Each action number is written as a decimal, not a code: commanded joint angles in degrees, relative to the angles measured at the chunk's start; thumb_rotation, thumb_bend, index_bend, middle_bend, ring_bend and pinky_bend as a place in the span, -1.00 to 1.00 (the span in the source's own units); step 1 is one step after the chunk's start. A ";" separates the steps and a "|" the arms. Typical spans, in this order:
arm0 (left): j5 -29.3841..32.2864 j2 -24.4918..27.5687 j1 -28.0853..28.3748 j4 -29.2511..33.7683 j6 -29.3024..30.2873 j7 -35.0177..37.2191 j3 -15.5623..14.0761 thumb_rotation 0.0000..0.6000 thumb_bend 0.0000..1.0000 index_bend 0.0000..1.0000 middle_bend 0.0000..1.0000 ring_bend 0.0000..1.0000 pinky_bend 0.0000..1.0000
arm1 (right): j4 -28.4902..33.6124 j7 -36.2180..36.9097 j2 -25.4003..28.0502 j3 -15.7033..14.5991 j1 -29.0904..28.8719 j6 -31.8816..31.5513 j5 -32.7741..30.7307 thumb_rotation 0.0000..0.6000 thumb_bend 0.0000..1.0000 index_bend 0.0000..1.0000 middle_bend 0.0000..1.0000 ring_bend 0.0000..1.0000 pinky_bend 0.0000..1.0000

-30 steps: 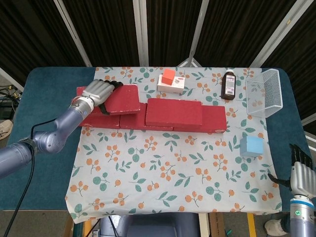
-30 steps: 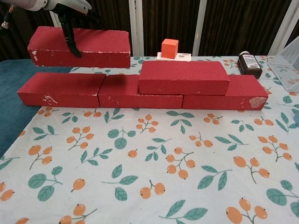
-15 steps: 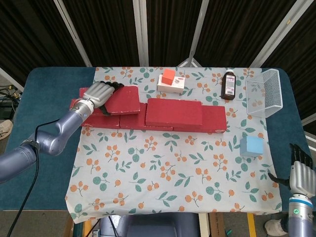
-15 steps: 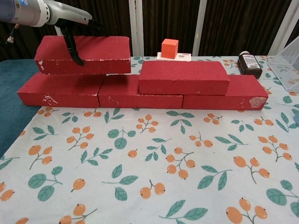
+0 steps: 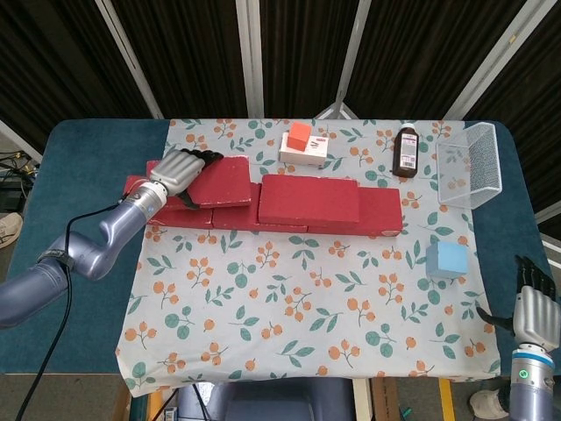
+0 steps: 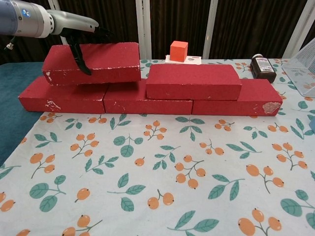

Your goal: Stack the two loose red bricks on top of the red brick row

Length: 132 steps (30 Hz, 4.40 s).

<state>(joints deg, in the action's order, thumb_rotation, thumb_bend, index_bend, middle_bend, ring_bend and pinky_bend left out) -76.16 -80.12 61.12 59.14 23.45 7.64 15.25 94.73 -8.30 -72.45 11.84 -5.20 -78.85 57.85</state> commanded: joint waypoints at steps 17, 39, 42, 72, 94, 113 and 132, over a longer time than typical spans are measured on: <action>-12.93 0.01 5.71 -4.46 -0.75 17.52 -8.91 1.00 -0.93 -0.21 -0.36 -0.54 -0.40 | 0.25 -2.67 -0.75 0.57 0.04 -0.88 -2.13 1.00 -0.76 -1.00 -0.89 -0.96 -1.00; -14.72 -1.34 7.64 -7.99 1.92 26.59 -13.80 1.00 -0.93 -0.21 -0.35 -0.54 -0.40 | 0.18 -3.73 -1.10 1.08 -0.04 -1.11 -3.20 1.00 -0.76 -1.00 -0.89 -0.95 -1.00; -14.84 -1.32 7.88 -8.00 2.09 27.46 -14.30 1.00 -0.93 -0.21 -0.35 -0.54 -0.40 | 0.15 -3.78 -1.15 1.14 -0.04 -1.11 -3.30 1.00 -0.76 -1.00 -0.89 -0.95 -1.00; -15.74 -4.23 9.40 -11.62 3.14 32.86 -18.34 1.00 -0.93 -0.21 -0.35 -0.54 -0.40 | -0.02 -5.31 -1.91 1.99 -0.03 -2.07 -5.14 1.00 -0.76 -1.00 -0.89 -0.92 -1.00; -16.88 -5.46 10.36 -13.91 4.26 36.90 -20.42 1.00 -0.94 -0.21 -0.35 -0.54 -0.40 | -0.10 -6.77 -2.65 2.47 -0.19 -2.79 -6.26 1.00 -0.76 -1.00 -0.89 -0.92 -1.00; -16.36 -6.67 10.81 -15.60 3.32 37.49 -21.21 1.00 -1.00 -0.38 -0.55 -0.65 -0.47 | -0.20 -7.45 -3.06 2.89 -0.17 -3.35 -7.01 1.00 -0.76 -1.00 -0.89 -0.90 -1.00; -15.00 -6.05 11.59 -14.22 0.52 37.14 -20.93 1.00 -1.00 -0.78 -0.99 -1.00 -0.63 | 0.16 -8.25 -3.25 3.29 -0.13 -3.70 -8.13 1.00 -0.76 -1.00 -0.89 -0.90 -1.00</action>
<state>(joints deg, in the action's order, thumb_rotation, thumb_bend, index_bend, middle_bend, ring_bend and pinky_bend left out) -91.16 -86.17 72.71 44.92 23.97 44.78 -5.69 94.88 -16.52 -75.69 15.11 -5.33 -82.54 49.74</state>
